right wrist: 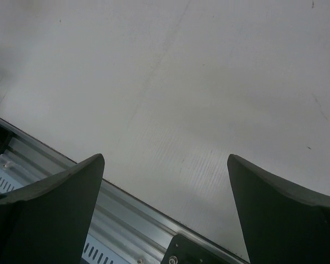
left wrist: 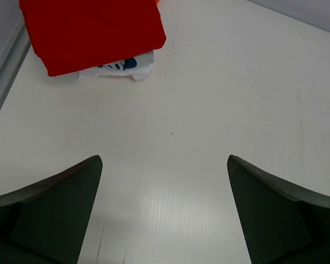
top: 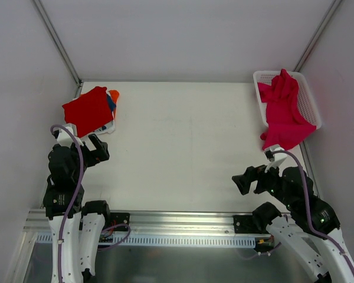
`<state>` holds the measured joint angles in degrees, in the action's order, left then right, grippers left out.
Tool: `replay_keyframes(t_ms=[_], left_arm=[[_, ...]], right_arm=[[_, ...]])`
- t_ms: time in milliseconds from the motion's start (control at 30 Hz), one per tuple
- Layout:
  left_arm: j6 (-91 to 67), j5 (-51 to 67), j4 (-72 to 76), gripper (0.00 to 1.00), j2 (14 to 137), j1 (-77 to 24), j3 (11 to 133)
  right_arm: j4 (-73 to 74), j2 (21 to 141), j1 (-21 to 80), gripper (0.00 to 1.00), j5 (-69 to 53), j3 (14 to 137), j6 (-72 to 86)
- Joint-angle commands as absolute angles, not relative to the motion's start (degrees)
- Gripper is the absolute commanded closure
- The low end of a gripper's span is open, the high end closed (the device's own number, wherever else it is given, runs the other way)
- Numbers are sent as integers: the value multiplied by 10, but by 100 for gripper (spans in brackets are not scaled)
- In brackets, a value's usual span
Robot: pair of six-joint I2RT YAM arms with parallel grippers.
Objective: Fold and stack the t-shirts
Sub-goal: Put the neatly folded tshirt into the corner of the board with the left arm
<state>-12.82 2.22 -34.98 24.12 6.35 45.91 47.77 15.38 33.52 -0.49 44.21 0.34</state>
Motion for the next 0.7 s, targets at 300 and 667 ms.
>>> replay_keyframes(t_ms=[300,667], left_arm=[[-127,-4,-343,1,244,61,460],[-126,20,-346,1,253,61,466]], right_arm=[[458,146,338,1,-8,440,-10],[458,143,338,1,-4,439,-9]])
